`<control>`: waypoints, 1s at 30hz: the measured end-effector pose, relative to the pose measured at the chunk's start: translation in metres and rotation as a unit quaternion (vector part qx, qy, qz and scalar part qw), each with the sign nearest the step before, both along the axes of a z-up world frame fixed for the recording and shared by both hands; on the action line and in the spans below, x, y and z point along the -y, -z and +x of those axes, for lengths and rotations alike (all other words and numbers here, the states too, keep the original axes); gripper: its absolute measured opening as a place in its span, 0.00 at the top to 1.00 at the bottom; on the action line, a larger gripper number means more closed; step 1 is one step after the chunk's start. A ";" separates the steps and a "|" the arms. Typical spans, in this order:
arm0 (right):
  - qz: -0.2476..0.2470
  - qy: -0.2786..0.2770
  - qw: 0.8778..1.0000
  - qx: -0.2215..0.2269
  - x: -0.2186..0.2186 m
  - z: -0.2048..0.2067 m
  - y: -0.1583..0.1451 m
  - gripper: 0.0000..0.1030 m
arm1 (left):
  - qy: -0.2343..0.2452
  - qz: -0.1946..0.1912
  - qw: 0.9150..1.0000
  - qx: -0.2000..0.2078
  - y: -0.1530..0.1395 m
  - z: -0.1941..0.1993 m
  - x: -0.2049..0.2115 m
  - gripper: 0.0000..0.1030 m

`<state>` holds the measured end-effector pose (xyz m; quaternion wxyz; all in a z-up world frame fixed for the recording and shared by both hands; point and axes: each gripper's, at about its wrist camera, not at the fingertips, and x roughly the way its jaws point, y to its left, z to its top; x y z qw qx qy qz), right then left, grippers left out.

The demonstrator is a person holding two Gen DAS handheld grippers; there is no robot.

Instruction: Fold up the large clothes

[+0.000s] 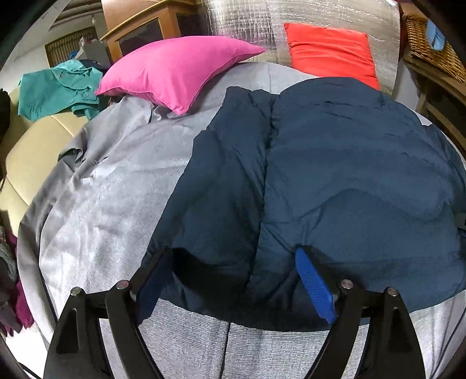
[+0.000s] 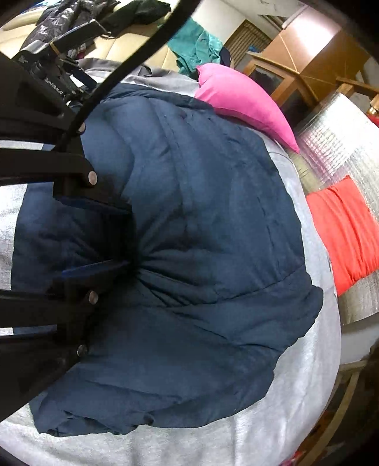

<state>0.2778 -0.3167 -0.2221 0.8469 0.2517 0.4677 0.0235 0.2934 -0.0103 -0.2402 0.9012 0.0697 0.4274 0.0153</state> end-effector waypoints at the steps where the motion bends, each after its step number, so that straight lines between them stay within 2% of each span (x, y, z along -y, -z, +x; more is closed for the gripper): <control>1: 0.000 -0.001 1.000 0.000 0.000 -0.001 0.000 0.65 | 0.002 0.003 1.000 0.002 -0.001 -0.002 0.000 0.16; 14: 0.002 0.003 1.000 0.003 -0.001 -0.004 0.001 0.64 | 0.010 0.035 0.999 0.015 -0.003 -0.005 0.009 0.16; 30: 0.014 0.008 1.000 0.003 0.001 -0.005 0.000 0.64 | 0.011 0.046 0.999 0.020 -0.004 -0.007 0.010 0.16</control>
